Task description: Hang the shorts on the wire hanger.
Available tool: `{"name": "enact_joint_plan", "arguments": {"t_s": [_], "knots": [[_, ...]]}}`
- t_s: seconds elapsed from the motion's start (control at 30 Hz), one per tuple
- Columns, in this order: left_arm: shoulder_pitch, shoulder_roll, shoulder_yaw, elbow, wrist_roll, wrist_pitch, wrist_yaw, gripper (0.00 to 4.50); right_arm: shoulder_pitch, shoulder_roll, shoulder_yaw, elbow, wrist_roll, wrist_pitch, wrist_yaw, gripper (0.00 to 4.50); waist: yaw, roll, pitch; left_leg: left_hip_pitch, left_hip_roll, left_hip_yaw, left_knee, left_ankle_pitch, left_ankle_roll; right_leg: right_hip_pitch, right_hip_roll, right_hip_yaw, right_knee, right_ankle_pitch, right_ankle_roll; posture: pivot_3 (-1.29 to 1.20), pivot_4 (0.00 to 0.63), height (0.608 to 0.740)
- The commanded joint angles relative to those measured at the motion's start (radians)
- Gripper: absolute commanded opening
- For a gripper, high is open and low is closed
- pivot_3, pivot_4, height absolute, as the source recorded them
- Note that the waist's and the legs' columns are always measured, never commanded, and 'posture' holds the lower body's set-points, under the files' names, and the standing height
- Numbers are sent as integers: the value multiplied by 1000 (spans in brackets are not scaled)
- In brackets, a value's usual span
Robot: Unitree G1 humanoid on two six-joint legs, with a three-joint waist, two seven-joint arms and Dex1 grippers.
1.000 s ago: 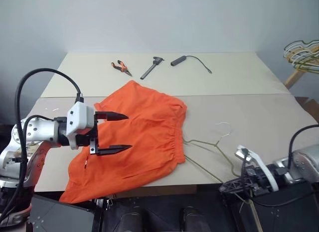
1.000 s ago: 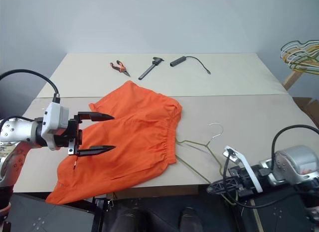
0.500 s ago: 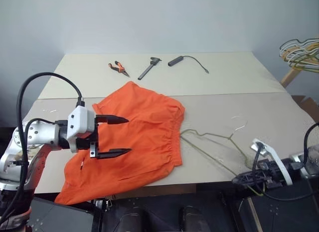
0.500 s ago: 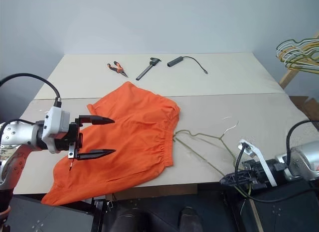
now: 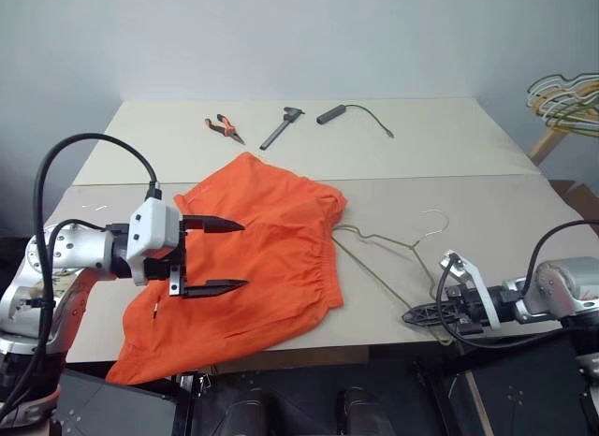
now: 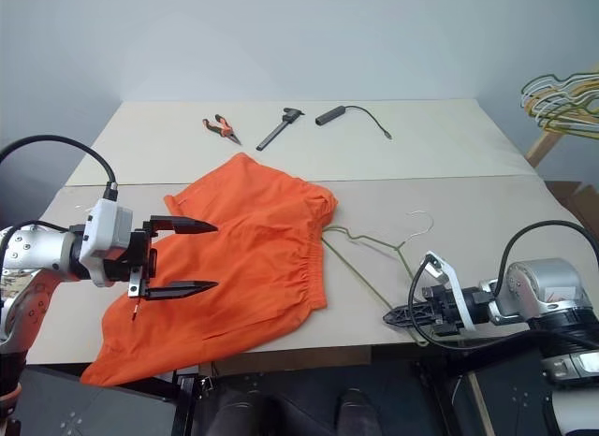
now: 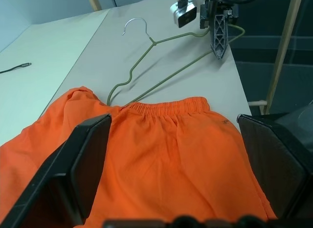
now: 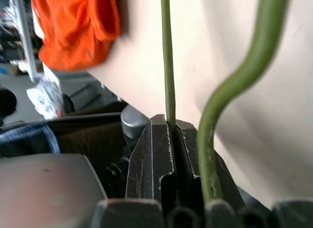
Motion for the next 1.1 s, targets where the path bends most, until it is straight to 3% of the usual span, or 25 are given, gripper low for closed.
{"name": "enact_joint_plan", "arguments": {"t_s": [0.03,0.4,0.77,1.1], "knots": [[6,16,25,-28,-13,-7,8,4475,14,-34,-78,-15,42,21,25,0,0,0,0,0,0,0,0,0,0,0,0,0,0,0,0,45,99,740],[-2,19,23,-24,-11,-12,9,4475,99,-88,-71,-124,57,38,33,0,-2,0,0,0,0,0,0,-1,2,0,0,0,0,0,0,44,94,740],[14,32,35,-34,-24,-8,7,4475,185,-222,-14,-250,87,23,123,0,1,0,0,0,1,-1,0,-2,3,0,0,0,0,0,0,50,110,740],[24,23,34,-40,-21,-13,14,4475,114,-145,-2,-257,112,72,95,0,1,0,1,0,2,-1,0,-2,3,0,0,0,0,-1,-2,58,117,740]]}}
